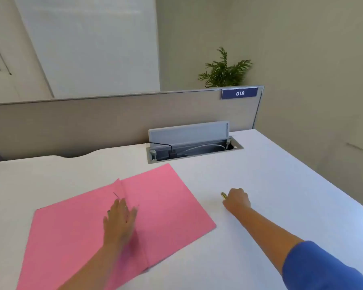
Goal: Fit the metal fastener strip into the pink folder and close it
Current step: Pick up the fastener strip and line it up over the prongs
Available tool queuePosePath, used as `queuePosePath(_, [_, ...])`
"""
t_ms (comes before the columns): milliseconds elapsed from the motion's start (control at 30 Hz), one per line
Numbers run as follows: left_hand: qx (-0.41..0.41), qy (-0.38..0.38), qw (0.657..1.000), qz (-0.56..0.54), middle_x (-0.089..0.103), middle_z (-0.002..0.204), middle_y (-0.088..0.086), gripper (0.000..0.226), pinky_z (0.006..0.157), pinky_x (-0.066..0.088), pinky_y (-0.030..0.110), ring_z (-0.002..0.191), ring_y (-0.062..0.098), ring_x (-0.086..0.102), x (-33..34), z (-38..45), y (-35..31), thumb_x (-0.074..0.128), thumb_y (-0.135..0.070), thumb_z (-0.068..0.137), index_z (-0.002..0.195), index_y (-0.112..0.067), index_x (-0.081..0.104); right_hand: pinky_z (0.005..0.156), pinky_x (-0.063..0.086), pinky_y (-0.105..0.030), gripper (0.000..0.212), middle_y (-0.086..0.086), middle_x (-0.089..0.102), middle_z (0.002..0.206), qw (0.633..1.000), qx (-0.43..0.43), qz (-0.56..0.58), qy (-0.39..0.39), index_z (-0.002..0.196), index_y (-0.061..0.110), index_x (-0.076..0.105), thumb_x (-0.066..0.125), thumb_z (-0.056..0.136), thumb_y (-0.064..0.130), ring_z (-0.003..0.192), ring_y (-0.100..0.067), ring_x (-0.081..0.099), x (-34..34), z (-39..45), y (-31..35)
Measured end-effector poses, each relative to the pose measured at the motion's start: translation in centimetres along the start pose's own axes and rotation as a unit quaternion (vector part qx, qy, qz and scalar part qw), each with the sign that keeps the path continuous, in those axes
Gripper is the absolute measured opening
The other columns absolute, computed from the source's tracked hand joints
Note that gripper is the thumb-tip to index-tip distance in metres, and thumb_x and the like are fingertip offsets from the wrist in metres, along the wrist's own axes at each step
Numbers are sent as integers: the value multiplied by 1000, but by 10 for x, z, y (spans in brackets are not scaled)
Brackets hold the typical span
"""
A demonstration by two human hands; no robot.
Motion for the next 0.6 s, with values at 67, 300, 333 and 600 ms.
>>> queuePosePath(67, [-5,-21,994,-108,38,145,10,45,114,19,56,138,34,24,1,-3,3,43,-37,93,131,-12,39,76,49,-28,11,-6,61,96,1000,30,3,8,90,8,62,53,87,11,110,-26,62,-3,2,-10])
queuePosePath(300, [-25,-119,962,-245,50,136,16,78,102,33,40,126,31,44,-10,-24,14,31,-63,70,128,-13,49,64,44,-25,33,0,48,67,997,73,10,-8,55,14,39,50,83,-1,89,-23,67,-4,13,-21])
queuePosePath(333, [-16,-109,969,-219,49,137,16,76,104,33,43,127,31,43,-10,-25,17,30,-60,73,128,-10,48,64,44,-25,33,0,50,69,997,74,8,-10,55,14,39,49,83,-1,84,-23,65,-4,14,-21])
queuePosePath(600, [-39,-74,988,-130,35,148,15,38,114,26,47,136,29,33,1,-21,38,37,-18,97,132,-2,41,50,34,-22,27,3,48,61,995,87,-28,51,57,15,45,48,83,9,51,-12,45,-3,11,-17])
Point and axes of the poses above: each hand's wrist, its own z-axis towards the middle knuckle, its own x-axis out of the palm, y = z × x, the point moved 2 cm from there along z, towards the middle knuckle
